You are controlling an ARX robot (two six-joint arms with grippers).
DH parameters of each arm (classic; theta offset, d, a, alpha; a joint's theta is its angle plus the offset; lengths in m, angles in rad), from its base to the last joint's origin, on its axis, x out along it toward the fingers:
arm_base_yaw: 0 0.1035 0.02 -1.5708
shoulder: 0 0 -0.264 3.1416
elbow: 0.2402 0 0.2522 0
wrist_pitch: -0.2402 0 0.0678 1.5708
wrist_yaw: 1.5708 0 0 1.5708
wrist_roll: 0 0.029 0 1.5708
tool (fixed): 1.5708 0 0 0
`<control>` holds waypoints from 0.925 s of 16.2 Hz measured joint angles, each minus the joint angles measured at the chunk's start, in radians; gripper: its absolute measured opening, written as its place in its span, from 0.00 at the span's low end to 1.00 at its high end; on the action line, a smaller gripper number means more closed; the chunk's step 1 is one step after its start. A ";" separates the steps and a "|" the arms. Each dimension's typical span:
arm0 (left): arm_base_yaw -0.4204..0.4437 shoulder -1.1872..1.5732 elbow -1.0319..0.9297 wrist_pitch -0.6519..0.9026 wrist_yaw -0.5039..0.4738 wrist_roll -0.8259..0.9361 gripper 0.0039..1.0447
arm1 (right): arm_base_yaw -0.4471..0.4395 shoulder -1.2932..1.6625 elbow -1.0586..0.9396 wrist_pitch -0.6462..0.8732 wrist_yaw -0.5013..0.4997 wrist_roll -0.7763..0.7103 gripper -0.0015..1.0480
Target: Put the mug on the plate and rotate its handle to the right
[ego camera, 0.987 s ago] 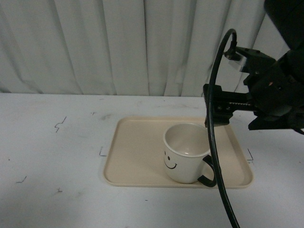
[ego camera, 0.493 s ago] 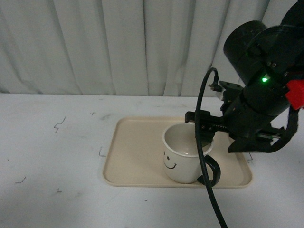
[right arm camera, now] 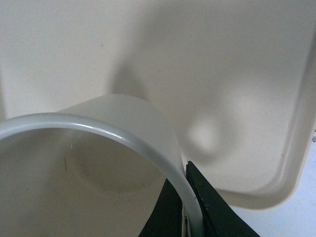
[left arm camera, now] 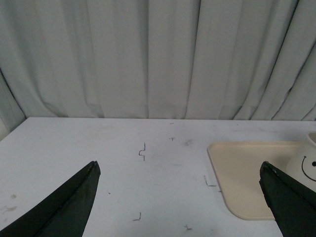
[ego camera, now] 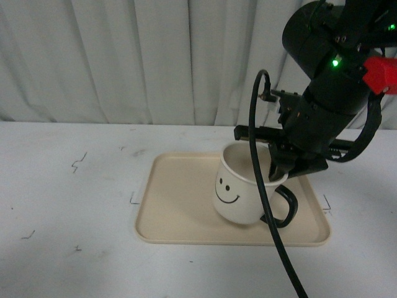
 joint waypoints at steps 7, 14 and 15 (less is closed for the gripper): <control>0.000 0.000 0.000 0.000 0.000 0.000 0.94 | -0.029 0.066 0.177 -0.233 0.019 -0.590 0.03; 0.000 0.000 0.000 0.000 0.000 0.000 0.94 | -0.016 0.143 0.234 -0.171 -0.024 -0.833 0.03; 0.000 0.000 0.000 0.000 0.000 0.000 0.94 | -0.010 0.152 0.235 -0.163 -0.038 -0.835 0.03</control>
